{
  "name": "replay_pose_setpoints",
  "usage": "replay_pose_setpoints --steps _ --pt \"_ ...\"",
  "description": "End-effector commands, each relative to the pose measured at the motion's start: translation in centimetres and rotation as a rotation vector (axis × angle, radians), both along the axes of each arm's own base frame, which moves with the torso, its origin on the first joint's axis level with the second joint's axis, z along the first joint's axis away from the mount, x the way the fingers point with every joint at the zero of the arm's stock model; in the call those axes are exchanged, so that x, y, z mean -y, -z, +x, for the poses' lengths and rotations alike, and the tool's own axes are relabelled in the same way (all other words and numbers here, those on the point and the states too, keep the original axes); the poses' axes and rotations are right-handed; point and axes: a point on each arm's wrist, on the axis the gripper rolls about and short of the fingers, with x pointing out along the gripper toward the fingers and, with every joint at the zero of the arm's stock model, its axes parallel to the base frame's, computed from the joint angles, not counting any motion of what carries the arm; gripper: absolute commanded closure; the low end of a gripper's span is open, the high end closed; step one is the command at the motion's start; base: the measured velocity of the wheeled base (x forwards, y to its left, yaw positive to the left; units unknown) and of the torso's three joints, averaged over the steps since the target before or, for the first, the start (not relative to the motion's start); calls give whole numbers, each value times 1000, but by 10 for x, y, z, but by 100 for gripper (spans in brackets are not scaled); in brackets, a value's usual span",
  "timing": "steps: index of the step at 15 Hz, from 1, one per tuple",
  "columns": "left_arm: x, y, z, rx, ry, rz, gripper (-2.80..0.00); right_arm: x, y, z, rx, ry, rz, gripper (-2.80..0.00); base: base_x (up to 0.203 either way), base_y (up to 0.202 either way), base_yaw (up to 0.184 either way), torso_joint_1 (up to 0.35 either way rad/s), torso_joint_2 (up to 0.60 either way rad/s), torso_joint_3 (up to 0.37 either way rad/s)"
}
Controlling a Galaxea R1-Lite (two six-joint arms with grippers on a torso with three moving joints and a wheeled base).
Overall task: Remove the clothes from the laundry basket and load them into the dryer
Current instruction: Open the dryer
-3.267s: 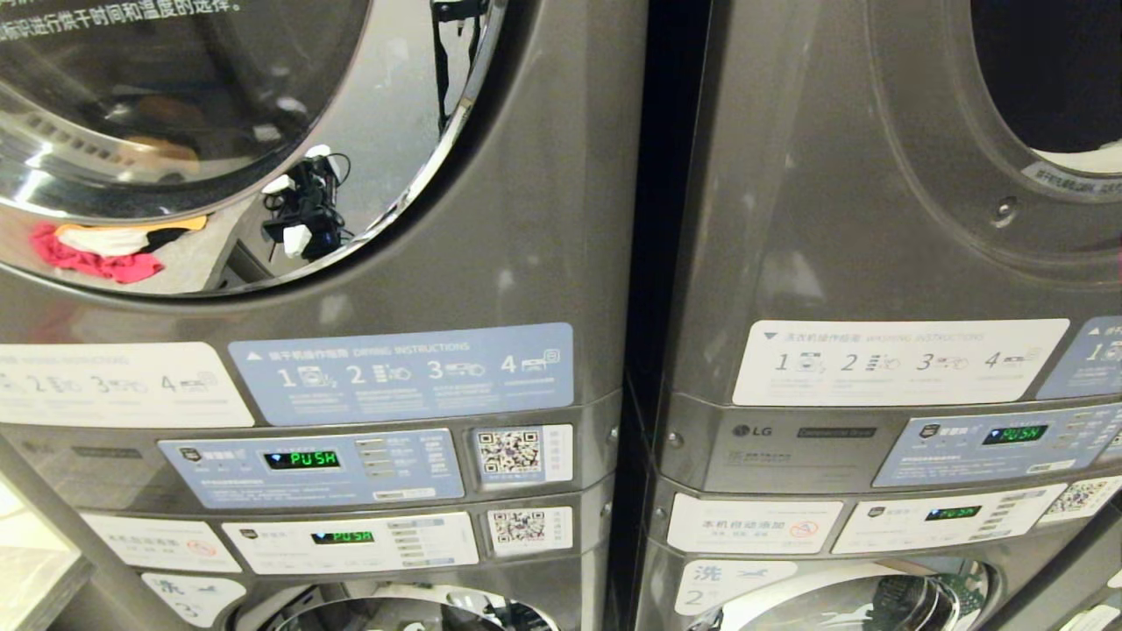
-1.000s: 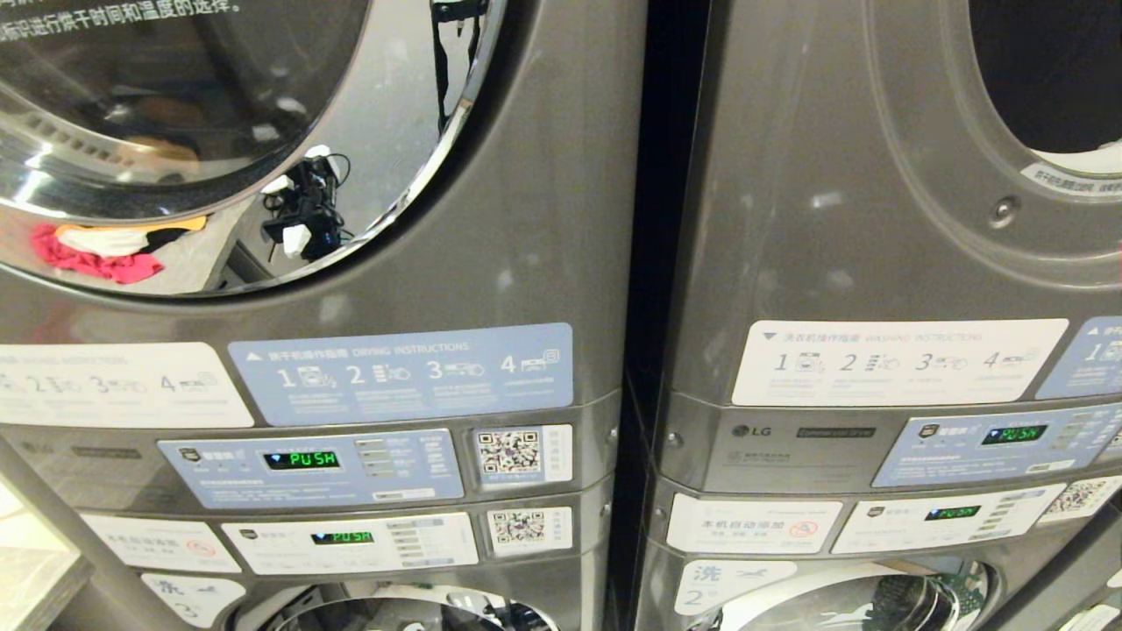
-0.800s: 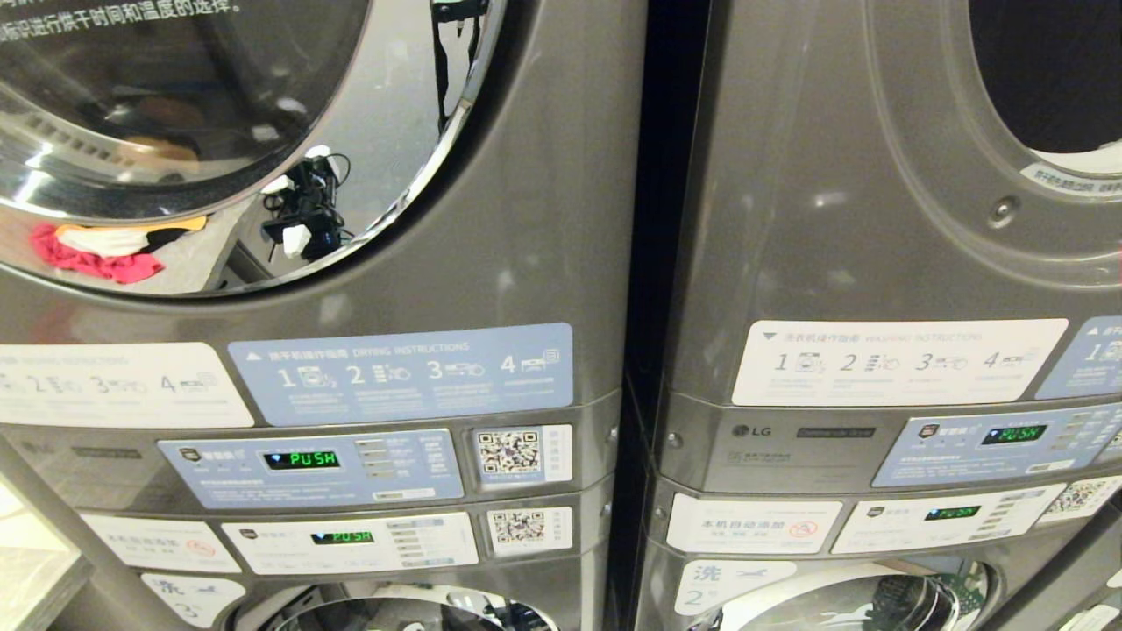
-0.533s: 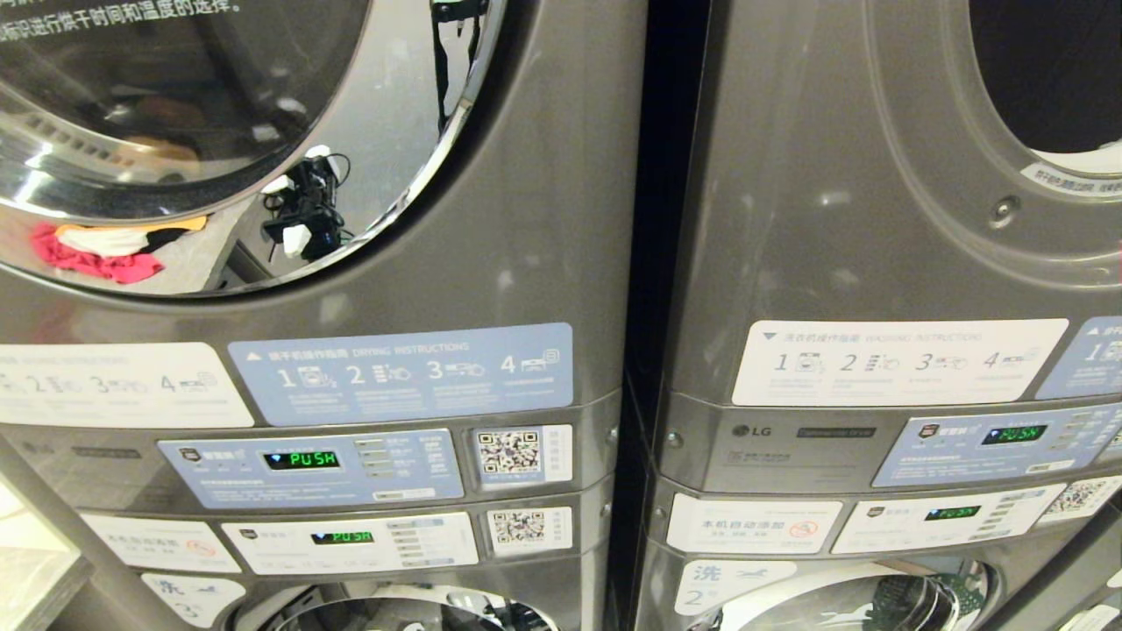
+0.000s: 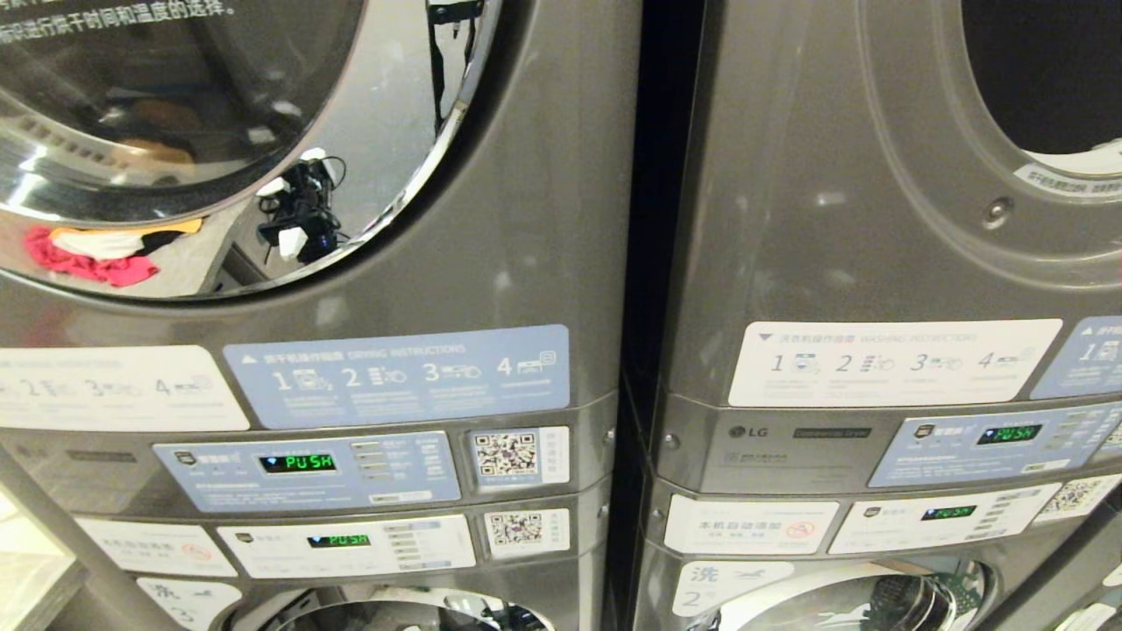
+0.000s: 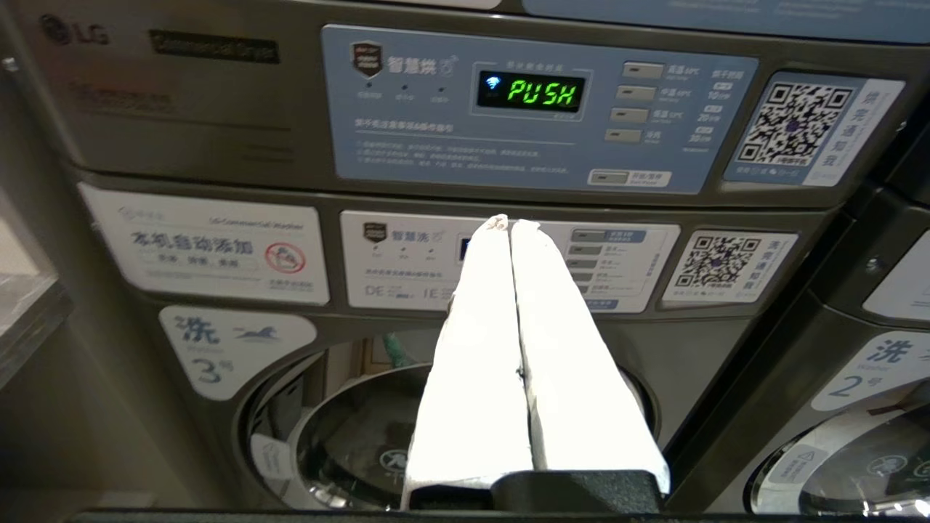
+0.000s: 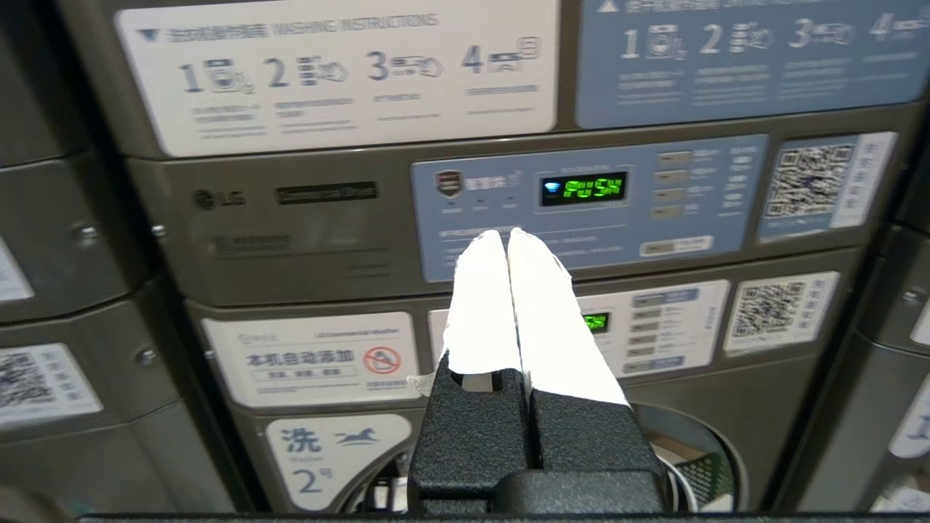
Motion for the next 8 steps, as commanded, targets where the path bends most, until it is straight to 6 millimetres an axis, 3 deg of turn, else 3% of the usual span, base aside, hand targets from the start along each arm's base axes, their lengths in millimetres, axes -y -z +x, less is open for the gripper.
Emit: replay_pose_setpoints --steps 1,3,8 --pt "0 4 1 -13 -1 -2 0 0 11 4 -40 0 0 0 0 0 0 0 0 0" --pt "0 4 1 -13 -1 -2 0 0 11 4 -40 0 0 0 -1 -50 5 -3 -1 4" --pt "0 4 1 -12 -2 0 0 0 11 4 -40 0 2 0 0 -187 2 0 1 3"
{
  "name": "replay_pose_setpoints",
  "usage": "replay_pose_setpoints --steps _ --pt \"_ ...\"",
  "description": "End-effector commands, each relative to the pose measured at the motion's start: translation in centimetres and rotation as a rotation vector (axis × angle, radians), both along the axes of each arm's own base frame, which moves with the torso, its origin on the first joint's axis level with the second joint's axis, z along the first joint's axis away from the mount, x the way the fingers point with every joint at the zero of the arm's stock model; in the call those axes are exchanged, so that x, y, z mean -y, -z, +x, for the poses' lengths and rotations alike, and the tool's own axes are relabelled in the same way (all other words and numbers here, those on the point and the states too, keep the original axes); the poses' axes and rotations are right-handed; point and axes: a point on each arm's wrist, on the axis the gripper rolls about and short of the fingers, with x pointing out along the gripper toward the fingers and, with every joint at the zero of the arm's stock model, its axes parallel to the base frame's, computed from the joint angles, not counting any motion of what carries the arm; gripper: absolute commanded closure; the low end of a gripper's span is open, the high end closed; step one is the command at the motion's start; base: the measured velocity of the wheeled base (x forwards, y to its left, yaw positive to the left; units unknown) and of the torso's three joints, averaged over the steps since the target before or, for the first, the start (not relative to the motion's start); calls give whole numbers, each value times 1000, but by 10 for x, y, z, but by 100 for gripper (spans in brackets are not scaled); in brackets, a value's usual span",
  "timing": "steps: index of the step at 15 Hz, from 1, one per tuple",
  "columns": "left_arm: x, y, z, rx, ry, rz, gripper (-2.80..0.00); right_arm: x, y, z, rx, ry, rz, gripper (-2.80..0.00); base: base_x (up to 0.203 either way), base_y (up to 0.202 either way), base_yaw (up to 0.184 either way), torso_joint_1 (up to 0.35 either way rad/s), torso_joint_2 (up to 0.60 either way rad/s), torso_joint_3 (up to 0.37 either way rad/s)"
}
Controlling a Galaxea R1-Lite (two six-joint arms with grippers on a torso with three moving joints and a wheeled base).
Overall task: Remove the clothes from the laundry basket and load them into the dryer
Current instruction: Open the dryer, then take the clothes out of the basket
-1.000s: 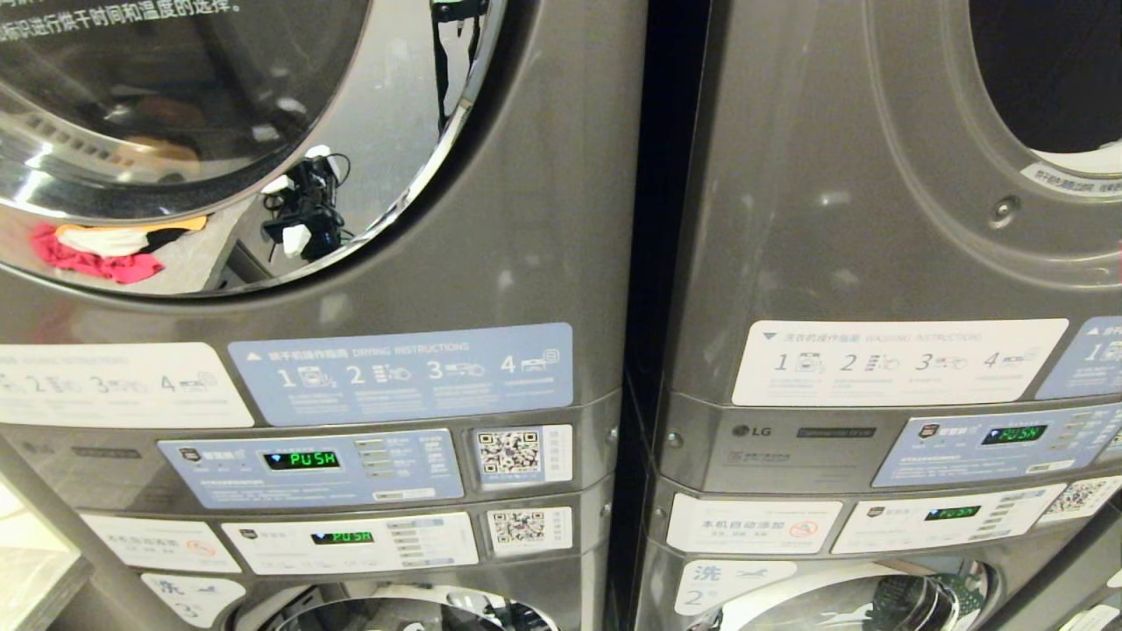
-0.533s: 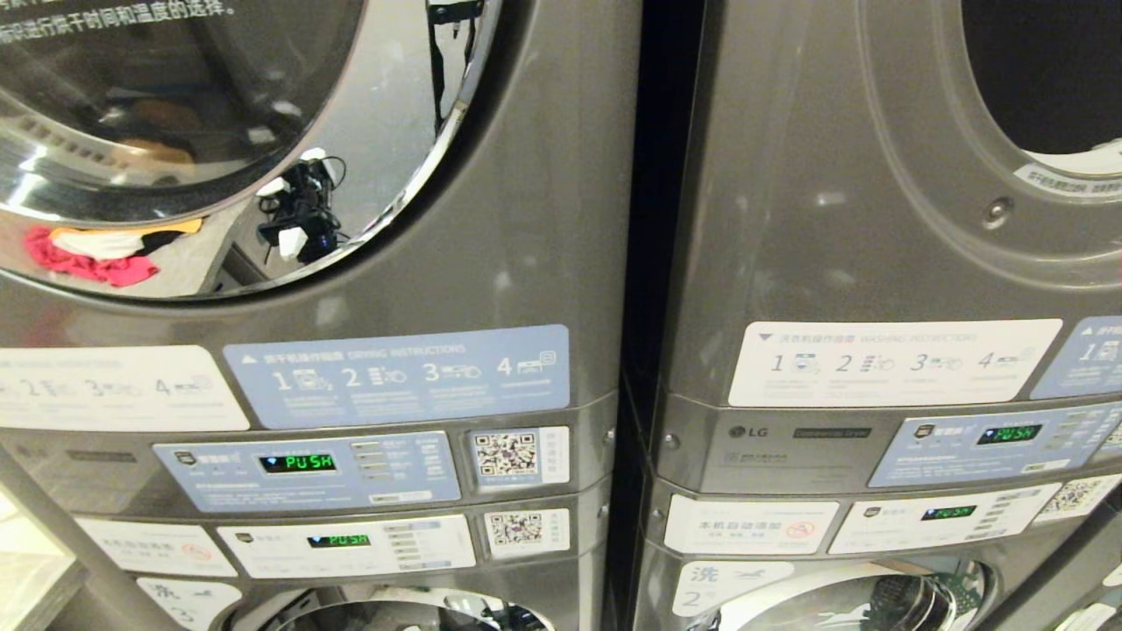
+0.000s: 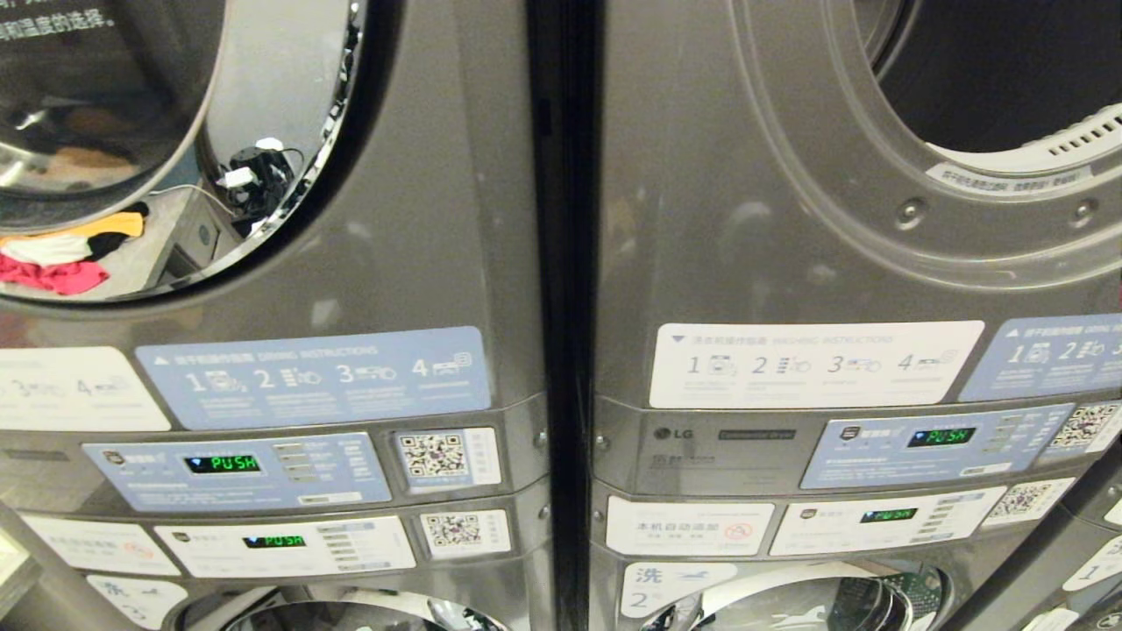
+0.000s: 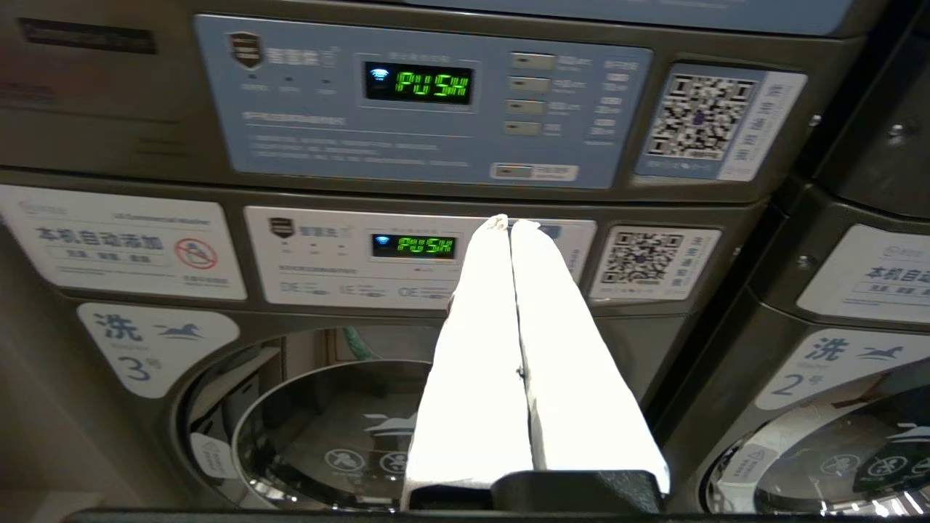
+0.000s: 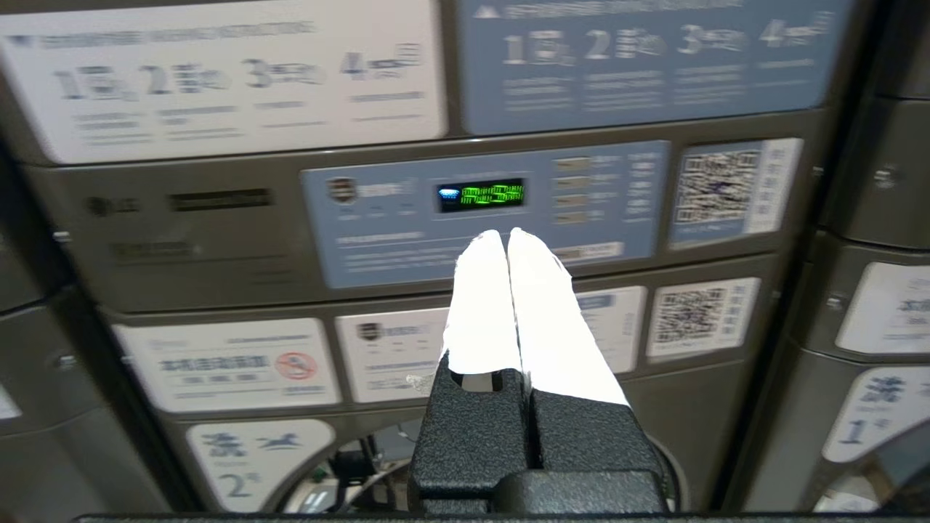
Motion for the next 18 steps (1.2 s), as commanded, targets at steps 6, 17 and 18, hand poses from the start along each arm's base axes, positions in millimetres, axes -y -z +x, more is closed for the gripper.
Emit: replay_pose_setpoints --steps 6,17,18 --pt "0 4 1 -12 -1 -1 0 0 11 4 -40 0 1 0 0 -194 3 2 3 2" --pt "0 4 1 -11 -1 -2 0 0 11 4 -40 -2 8 0 0 -196 2 0 2 2" --pt "0 4 1 -11 -1 -2 0 0 11 4 -40 -2 8 0 0 -194 1 5 9 -1"
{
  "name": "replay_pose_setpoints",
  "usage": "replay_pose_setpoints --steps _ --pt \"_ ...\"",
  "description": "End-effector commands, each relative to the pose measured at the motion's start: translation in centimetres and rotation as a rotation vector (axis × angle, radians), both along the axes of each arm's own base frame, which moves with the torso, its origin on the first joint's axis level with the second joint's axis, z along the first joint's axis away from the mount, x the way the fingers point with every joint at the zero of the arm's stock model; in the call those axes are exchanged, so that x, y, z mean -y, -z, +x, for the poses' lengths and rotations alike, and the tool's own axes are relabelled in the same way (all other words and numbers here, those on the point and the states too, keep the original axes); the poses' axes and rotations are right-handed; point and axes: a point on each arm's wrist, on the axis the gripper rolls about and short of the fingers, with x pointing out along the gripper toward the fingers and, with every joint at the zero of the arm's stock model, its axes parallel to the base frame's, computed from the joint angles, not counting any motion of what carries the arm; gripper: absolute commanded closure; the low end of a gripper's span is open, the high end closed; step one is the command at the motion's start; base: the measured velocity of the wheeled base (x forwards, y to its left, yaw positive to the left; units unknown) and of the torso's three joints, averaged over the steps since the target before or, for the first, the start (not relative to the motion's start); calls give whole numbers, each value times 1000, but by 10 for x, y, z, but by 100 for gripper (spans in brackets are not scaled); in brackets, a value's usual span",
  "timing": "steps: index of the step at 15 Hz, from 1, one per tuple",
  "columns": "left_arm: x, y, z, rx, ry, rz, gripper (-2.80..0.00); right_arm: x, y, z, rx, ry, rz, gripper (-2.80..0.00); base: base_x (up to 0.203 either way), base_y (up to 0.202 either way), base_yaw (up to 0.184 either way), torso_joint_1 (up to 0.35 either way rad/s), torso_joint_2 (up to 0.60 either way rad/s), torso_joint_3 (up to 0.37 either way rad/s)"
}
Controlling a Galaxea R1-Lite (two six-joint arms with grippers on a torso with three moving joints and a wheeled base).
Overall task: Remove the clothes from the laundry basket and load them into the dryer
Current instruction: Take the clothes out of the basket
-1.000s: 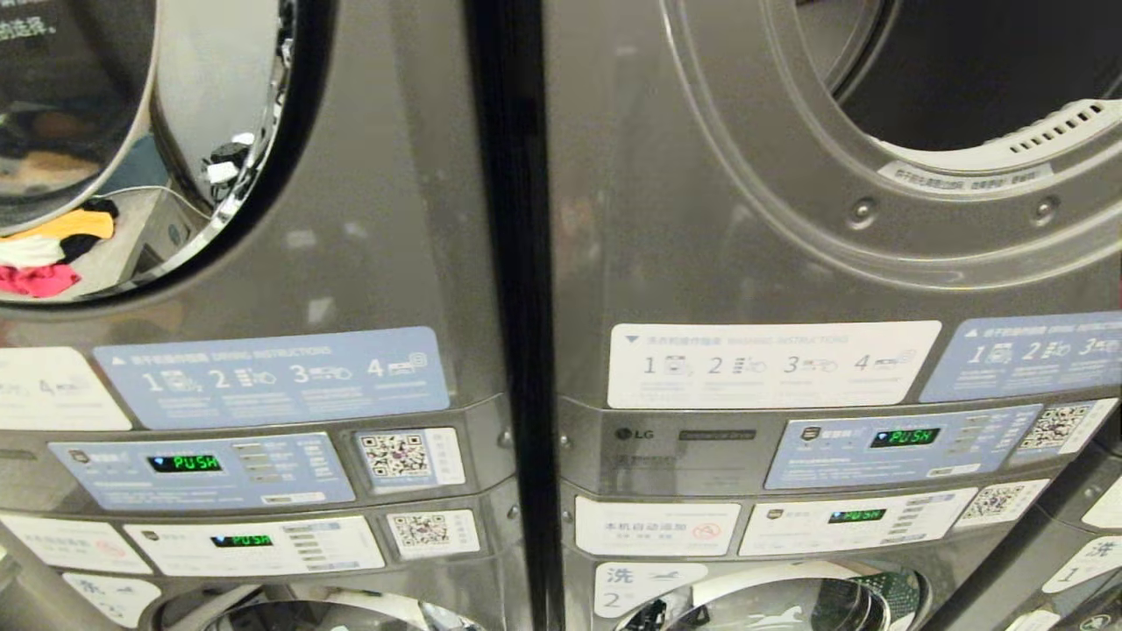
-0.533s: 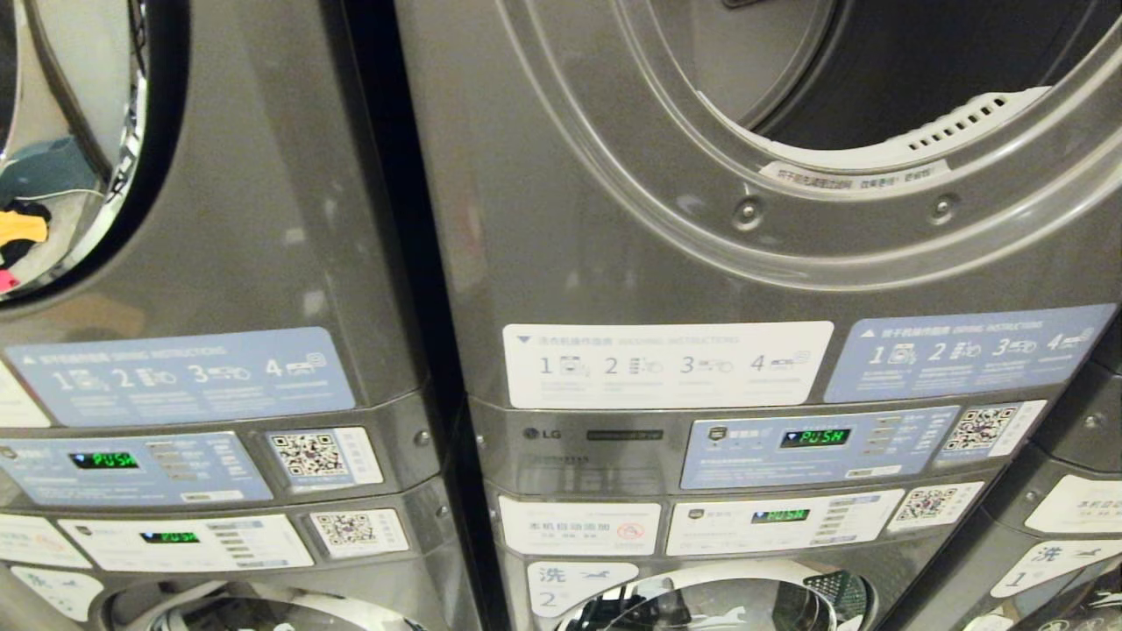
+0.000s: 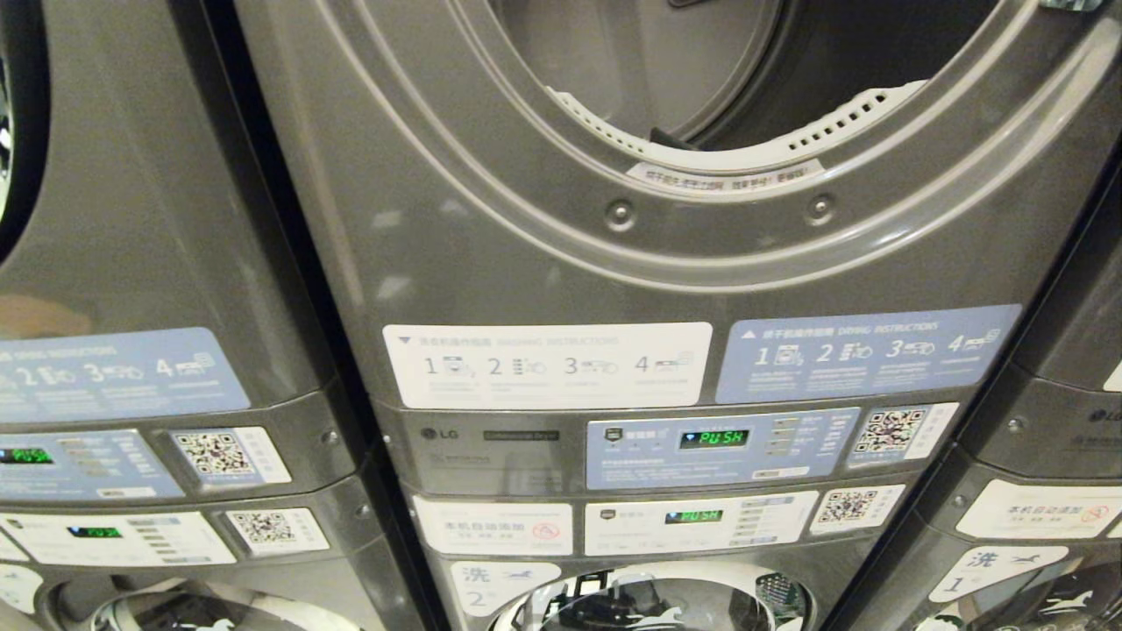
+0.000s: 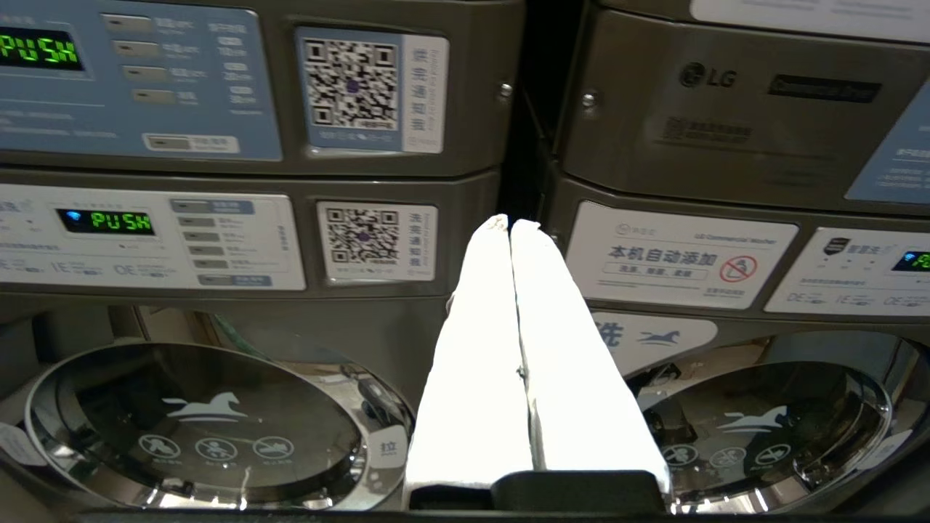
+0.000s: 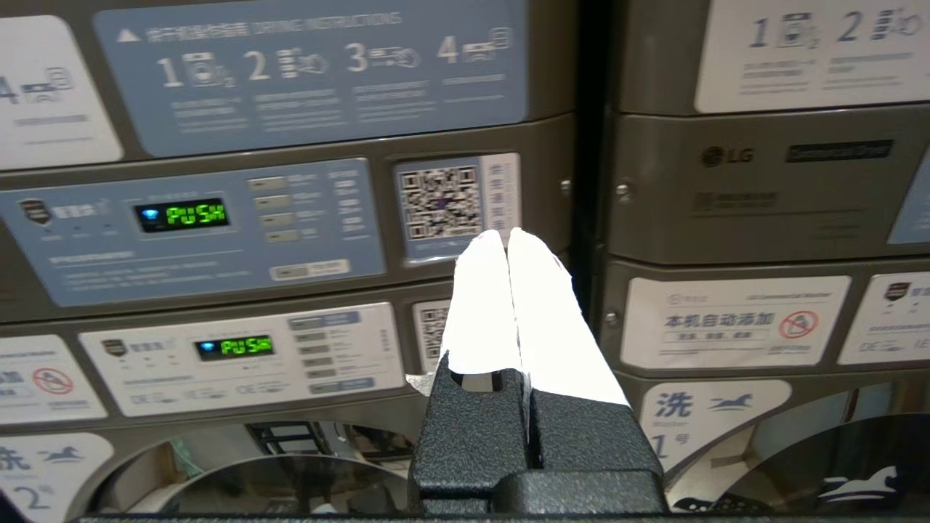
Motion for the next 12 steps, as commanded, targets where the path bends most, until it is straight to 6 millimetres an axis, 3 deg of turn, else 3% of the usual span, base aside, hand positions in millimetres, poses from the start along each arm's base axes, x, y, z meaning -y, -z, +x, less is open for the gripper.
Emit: replay_pose_setpoints --steps 1,12 --pt "0 4 1 -15 -1 0 0 0 11 4 -40 0 0 0 0 -197 6 2 -2 2" --pt "0 4 1 -14 0 -1 0 0 11 4 -42 0 2 0 0 -195 1 1 2 2"
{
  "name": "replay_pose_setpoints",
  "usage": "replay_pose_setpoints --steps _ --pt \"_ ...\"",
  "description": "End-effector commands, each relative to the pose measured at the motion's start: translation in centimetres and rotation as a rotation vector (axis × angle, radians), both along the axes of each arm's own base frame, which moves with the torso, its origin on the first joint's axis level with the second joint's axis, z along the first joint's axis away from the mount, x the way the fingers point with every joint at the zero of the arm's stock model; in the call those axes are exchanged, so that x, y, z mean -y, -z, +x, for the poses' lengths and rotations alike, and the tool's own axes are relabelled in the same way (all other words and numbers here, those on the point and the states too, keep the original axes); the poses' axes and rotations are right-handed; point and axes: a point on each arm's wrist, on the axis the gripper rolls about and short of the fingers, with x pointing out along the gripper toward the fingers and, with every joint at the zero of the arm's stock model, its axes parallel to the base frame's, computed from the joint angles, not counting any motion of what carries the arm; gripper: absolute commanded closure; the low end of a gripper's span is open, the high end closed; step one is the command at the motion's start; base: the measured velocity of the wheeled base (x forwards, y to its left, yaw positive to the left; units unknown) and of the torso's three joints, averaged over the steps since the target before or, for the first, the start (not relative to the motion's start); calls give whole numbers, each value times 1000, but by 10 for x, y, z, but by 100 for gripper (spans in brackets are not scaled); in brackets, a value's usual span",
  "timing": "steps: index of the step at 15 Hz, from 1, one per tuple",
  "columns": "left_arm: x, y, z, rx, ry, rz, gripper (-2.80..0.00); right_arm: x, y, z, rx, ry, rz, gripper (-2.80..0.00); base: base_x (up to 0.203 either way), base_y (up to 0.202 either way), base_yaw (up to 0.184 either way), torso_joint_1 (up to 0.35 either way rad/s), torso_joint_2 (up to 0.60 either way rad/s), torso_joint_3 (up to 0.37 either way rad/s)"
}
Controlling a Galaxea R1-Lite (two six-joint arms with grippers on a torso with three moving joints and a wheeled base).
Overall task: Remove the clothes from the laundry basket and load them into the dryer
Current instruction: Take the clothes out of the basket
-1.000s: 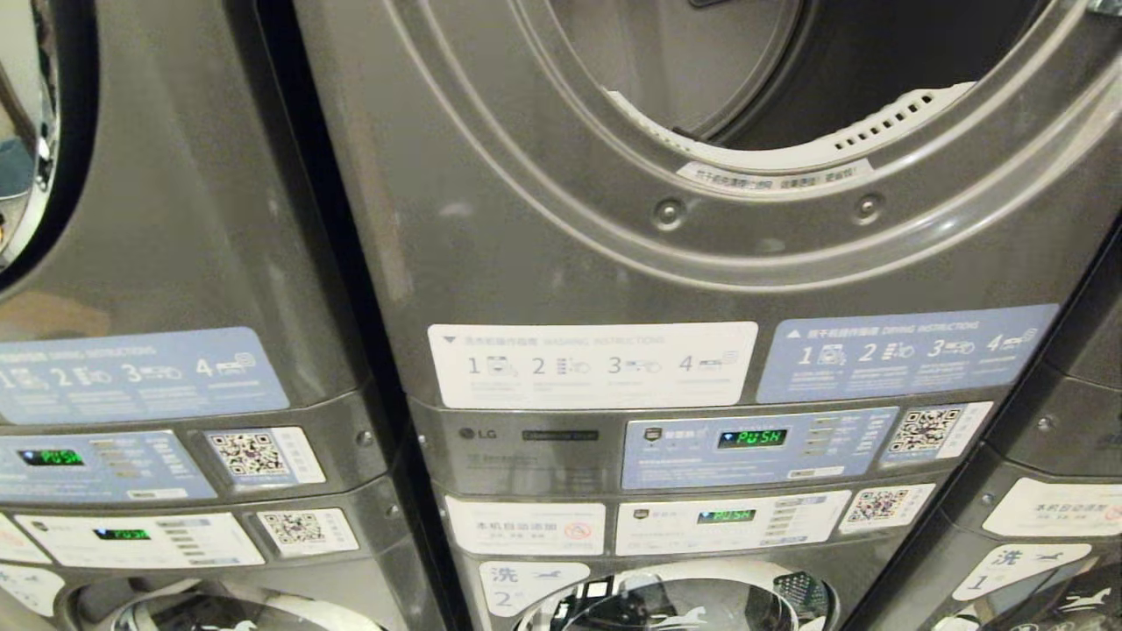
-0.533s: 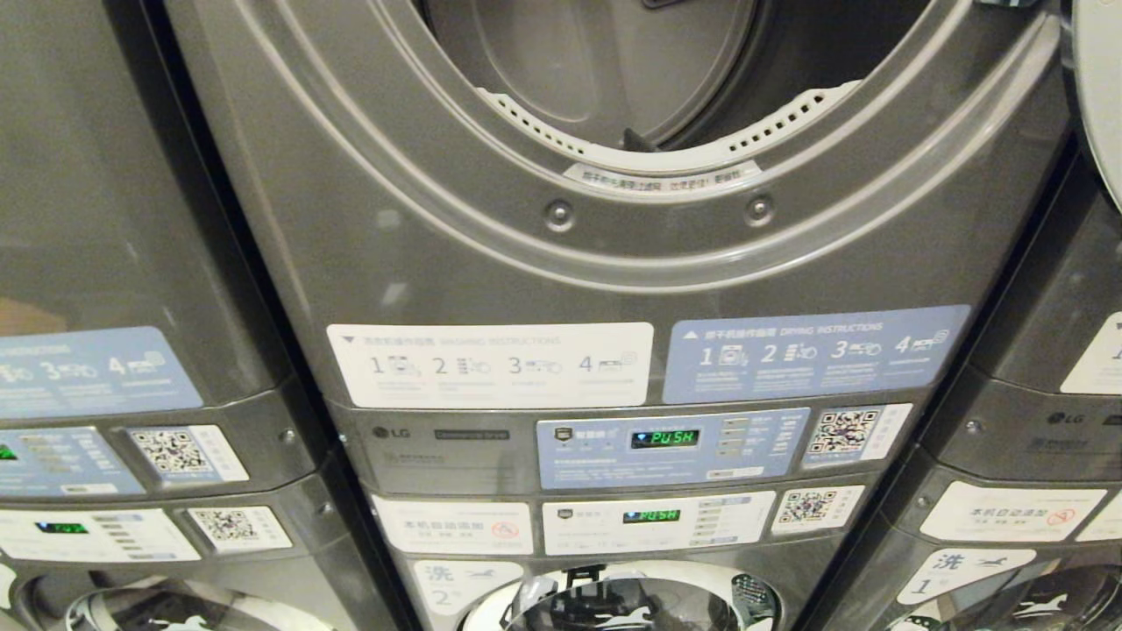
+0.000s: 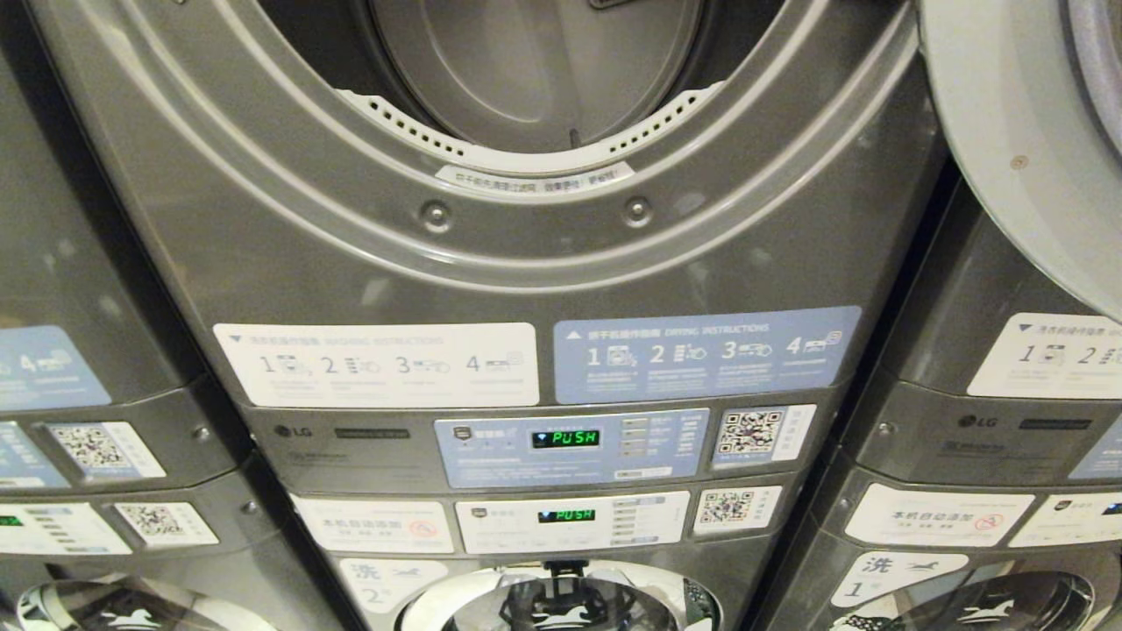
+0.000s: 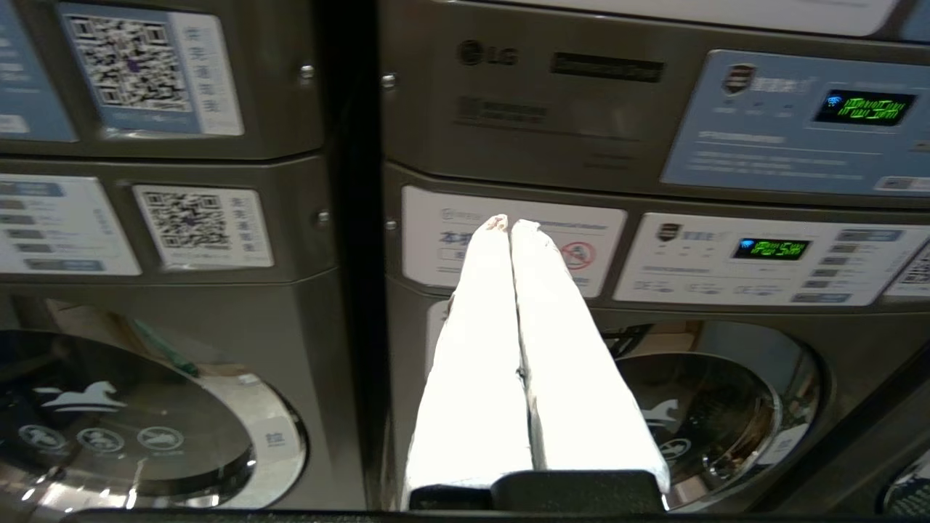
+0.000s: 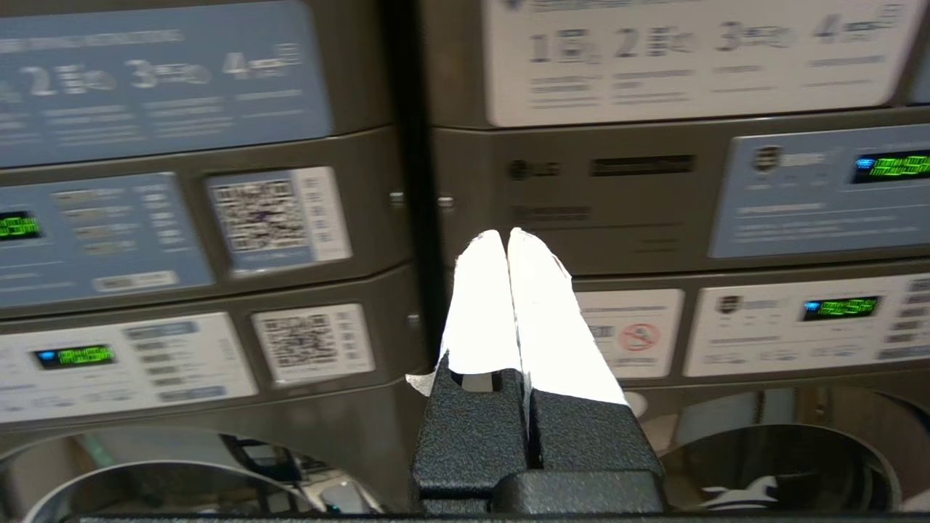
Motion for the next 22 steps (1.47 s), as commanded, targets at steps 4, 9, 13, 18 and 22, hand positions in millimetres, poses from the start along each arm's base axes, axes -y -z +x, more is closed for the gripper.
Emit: replay_pose_setpoints --steps 4,9,13,18,22 --pt "0 4 1 -15 0 -3 0 0 10 4 -35 -1 2 0 0 -160 1 1 4 4" --pt "0 4 1 -12 0 -5 0 0 10 4 -32 -1 3 0 0 0 0 -24 55 34" --pt "0 4 1 -12 0 -6 0 0 10 4 -34 0 -1 0 0 0 0 -88 187 93" --pt "0 4 1 -12 0 -6 0 0 10 4 -34 0 -1 0 0 0 0 -116 243 124" --pt "0 4 1 -12 0 -6 0 0 10 4 -35 0 -1 0 0 0 0 -145 305 161"
